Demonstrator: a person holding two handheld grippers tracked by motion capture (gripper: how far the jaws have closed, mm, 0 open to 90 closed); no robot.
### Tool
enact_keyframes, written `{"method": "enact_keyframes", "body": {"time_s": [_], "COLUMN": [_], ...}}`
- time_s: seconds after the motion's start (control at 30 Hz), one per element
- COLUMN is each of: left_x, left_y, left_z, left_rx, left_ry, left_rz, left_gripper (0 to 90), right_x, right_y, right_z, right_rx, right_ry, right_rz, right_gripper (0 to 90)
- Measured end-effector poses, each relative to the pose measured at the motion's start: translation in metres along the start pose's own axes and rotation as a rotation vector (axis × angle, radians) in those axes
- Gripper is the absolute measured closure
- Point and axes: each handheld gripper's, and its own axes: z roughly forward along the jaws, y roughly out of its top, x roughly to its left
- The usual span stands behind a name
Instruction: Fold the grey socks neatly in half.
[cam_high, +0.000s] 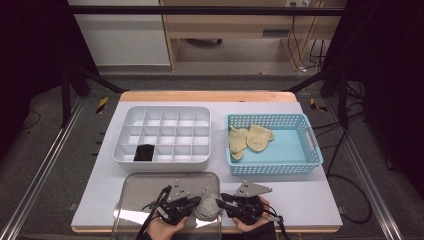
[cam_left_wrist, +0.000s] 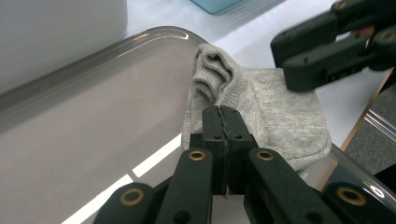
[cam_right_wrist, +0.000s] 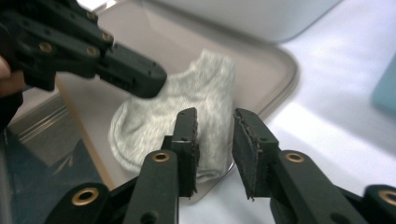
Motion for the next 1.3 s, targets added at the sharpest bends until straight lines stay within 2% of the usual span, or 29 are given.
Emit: {"method": "enact_keyframes", "body": {"time_s": [0.1, 0.23, 0.37, 0.5, 0.67, 0.77, 0.87, 1.03, 1.1, 1.2, 1.23, 1.3], "left_x": [0.000, 0.000, 0.001, 0.003, -0.004, -0.007, -0.006, -0.006, -0.004, -0.002, -0.001, -0.002], "left_y": [-0.001, 0.001, 0.008, 0.015, 0.018, 0.020, 0.019, 0.020, 0.019, 0.018, 0.018, 0.020], "left_z": [0.000, 0.001, 0.006, 0.008, 0.006, 0.015, 0.027, 0.030, 0.029, 0.025, 0.022, 0.011], "left_rx": [-0.002, -0.004, -0.025, -0.065, -0.076, -0.042, -0.003, -0.002, -0.003, -0.011, -0.012, -0.037], "left_ry": [0.004, 0.009, 0.013, -0.015, -0.044, -0.030, -0.027, -0.024, -0.029, -0.050, -0.057, -0.056], "left_rz": [0.001, -0.002, -0.011, -0.040, -0.029, -0.022, -0.036, -0.056, -0.060, -0.082, -0.091, -0.083], "left_gripper": [89.1, 89.1, 88.9, 86.4, 88.0, 88.9, 89.3, 89.4, 89.4, 89.3, 89.3, 89.1], "right_x": [0.001, 0.002, 0.001, -0.005, -0.005, -0.003, 0.000, 0.007, 0.010, 0.010, 0.010, 0.010], "right_y": [-0.004, -0.003, -0.001, 0.001, 0.001, 0.002, 0.004, 0.007, 0.008, 0.008, 0.008, 0.008], "right_z": [0.005, 0.004, 0.003, 0.000, 0.002, 0.002, -0.001, -0.005, -0.004, -0.004, -0.004, -0.005], "right_rx": [0.018, 0.019, -0.004, -0.040, -0.045, -0.053, -0.077, -0.103, -0.095, -0.085, -0.086, -0.081], "right_ry": [0.011, 0.020, -0.021, -0.098, -0.127, -0.117, -0.091, -0.040, -0.031, -0.016, -0.018, -0.031], "right_rz": [0.011, 0.021, 0.025, 0.047, 0.043, 0.026, 0.010, -0.040, -0.061, -0.058, -0.061, -0.070], "right_gripper": [71.5, 81.3, 82.4, 82.5, 82.4, 82.3, 82.4, 82.6, 82.7, 82.6, 82.7, 82.7]}}
